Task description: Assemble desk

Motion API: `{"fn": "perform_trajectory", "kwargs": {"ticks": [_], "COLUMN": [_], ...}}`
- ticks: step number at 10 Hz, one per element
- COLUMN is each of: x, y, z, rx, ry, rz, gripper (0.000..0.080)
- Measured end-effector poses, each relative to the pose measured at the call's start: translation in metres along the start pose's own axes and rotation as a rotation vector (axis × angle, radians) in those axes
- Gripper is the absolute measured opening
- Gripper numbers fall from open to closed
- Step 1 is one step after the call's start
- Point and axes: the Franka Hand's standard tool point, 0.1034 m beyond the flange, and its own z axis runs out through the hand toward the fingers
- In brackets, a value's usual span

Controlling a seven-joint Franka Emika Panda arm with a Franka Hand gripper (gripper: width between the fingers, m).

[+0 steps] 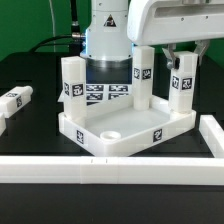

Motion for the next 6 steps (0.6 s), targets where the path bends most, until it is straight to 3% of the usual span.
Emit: {"fn": "perform_trajectory", "kwargs": {"ticks": [2, 6], "x": [0.0, -0.0004], "y": [-0.0001, -0.0012], "z": [0.0001, 0.0004], "rx": [0.0, 0.003], "ry": [0.0, -0.003], "rz": [0.035, 0.396], "gripper": [0.0288, 0.0288]}}
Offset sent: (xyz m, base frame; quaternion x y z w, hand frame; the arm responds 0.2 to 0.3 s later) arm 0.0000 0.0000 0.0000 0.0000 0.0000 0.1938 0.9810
